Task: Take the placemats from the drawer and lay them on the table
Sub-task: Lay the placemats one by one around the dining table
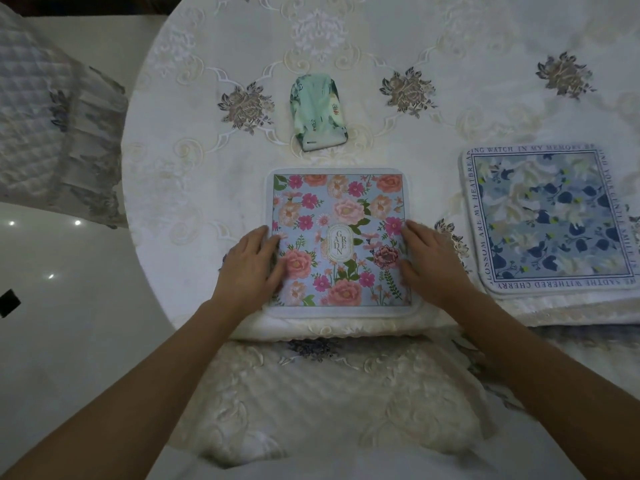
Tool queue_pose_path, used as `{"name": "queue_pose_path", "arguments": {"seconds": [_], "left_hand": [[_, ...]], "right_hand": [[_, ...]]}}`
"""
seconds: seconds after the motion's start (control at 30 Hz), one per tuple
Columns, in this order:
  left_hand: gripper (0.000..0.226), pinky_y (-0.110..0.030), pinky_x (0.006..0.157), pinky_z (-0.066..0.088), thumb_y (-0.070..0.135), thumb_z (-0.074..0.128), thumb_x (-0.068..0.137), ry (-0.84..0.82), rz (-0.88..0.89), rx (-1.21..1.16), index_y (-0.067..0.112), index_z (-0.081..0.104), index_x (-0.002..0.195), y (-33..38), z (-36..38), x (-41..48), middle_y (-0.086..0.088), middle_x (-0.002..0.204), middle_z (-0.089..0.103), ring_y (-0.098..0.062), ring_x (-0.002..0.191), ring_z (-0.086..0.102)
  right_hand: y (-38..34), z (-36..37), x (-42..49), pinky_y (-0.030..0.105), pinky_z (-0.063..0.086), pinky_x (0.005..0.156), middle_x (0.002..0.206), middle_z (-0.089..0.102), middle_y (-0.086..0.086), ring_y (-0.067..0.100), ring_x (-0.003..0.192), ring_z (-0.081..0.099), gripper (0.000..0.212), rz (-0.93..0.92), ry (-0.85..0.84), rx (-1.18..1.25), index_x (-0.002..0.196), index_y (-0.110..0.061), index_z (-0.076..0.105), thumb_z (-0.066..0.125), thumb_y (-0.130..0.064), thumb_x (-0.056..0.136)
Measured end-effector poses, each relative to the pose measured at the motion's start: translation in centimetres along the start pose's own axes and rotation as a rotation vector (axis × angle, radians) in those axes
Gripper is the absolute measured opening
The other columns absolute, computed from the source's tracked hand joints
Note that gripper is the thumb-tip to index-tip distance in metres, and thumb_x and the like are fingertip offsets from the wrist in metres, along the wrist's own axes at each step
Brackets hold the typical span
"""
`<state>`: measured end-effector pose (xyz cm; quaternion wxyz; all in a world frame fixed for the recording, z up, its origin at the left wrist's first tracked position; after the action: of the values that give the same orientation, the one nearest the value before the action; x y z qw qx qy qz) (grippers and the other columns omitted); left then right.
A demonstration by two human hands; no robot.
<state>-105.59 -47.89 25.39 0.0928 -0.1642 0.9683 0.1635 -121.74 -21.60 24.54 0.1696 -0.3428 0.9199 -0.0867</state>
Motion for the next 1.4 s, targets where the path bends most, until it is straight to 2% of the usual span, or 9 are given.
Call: {"name": "queue_pose_path", "arguments": {"seconds": [0.1,0.2,0.4,0.53,0.73,0.87,1.0,1.27,1.4], "left_hand": [[0.061,-0.044,0.116,0.029,0.046,0.036,0.1,0.005,0.016,-0.027,0.009,0.042,0.148,0.2,-0.5,2.7,-0.017,0.157,0.035,-0.033,0.143,0.033],[0.059,-0.041,0.118,0.022,0.042,0.038,0.101,0.03,0.023,-0.05,0.009,0.04,0.15,0.0,-1.4,5.8,-0.017,0.159,0.03,-0.032,0.146,0.027],[0.058,-0.045,0.115,0.03,0.045,0.037,0.101,0.055,0.053,-0.003,0.007,0.044,0.145,-0.6,-2.5,10.0,-0.018,0.151,0.04,-0.035,0.139,0.036],[0.062,-0.048,0.119,0.025,0.046,0.036,0.099,0.009,0.112,0.012,0.009,0.043,0.148,2.3,-1.5,11.2,-0.018,0.155,0.037,-0.037,0.144,0.032],[0.069,-0.047,0.12,0.024,0.053,0.031,0.097,-0.056,0.198,0.007,0.011,0.04,0.151,5.6,-0.4,13.5,-0.013,0.159,0.034,-0.032,0.147,0.026],[0.059,-0.047,0.115,0.033,0.046,0.036,0.1,-0.023,0.201,0.037,0.012,0.046,0.147,4.1,-0.9,12.8,-0.014,0.155,0.039,-0.033,0.142,0.035],[0.059,-0.044,0.114,0.035,0.049,0.037,0.1,0.019,0.113,0.02,0.013,0.045,0.147,0.4,-2.0,11.4,-0.013,0.155,0.038,-0.03,0.142,0.036],[0.066,-0.042,0.121,0.019,0.052,0.031,0.1,-0.039,0.001,-0.038,0.015,0.031,0.155,-0.9,-1.5,7.3,-0.013,0.164,0.022,-0.028,0.15,0.02],[0.067,-0.045,0.12,0.021,0.054,0.033,0.099,-0.045,-0.018,-0.031,0.014,0.034,0.153,0.0,-0.3,3.9,-0.012,0.163,0.024,-0.029,0.149,0.022]], "right_hand": [[-0.2,-0.8,3.4,0.049,0.026,0.117,0.157,0.029,0.009,0.027,0.144,0.026,0.065,0.003,0.013,-0.005,0.151,-0.011,0.028,0.05,-0.037,0.096],[-0.2,-1.8,6.7,0.045,0.024,0.118,0.156,0.03,0.012,0.03,0.144,0.026,0.065,-0.007,0.04,0.053,0.151,-0.009,0.029,0.052,-0.034,0.096],[-1.5,-4.0,10.5,0.042,0.031,0.11,0.142,0.047,0.018,0.034,0.13,0.042,0.05,-0.052,0.146,0.067,0.135,-0.003,0.049,0.059,-0.025,0.092],[-5.0,-2.3,11.7,0.046,0.025,0.116,0.15,0.041,0.015,0.036,0.139,0.033,0.055,-0.123,0.072,0.075,0.142,-0.005,0.044,0.055,-0.026,0.093],[-9.6,-0.2,13.8,0.053,0.028,0.115,0.155,0.036,0.009,0.031,0.144,0.027,0.06,-0.18,-0.011,0.091,0.147,-0.012,0.039,0.045,-0.038,0.093],[-7.8,-1.0,13.2,0.05,0.028,0.115,0.154,0.037,0.007,0.029,0.142,0.03,0.055,-0.167,0.021,0.066,0.143,-0.014,0.044,0.049,-0.032,0.092],[-3.3,-2.2,11.6,0.047,0.033,0.112,0.152,0.039,0.009,0.031,0.139,0.034,0.053,-0.086,0.087,0.086,0.143,-0.012,0.043,0.054,-0.026,0.093],[-1.7,-2.1,8.4,0.044,0.027,0.117,0.159,0.026,0.009,0.027,0.144,0.025,0.066,-0.059,0.036,0.096,0.153,-0.01,0.027,0.053,-0.025,0.094],[-1.9,-1.1,4.9,0.05,0.033,0.114,0.157,0.03,0.012,0.03,0.142,0.029,0.063,0.014,0.015,0.087,0.15,-0.011,0.031,0.054,-0.028,0.093]]}}
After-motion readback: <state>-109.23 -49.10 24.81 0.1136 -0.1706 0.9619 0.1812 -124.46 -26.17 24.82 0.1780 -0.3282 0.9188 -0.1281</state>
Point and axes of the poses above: each hand's wrist, its own x-axis towards the middle knuckle, its own z-axis out of the palm, y = z × x, the point moved 10 cm from there along x, towards the middle knuckle
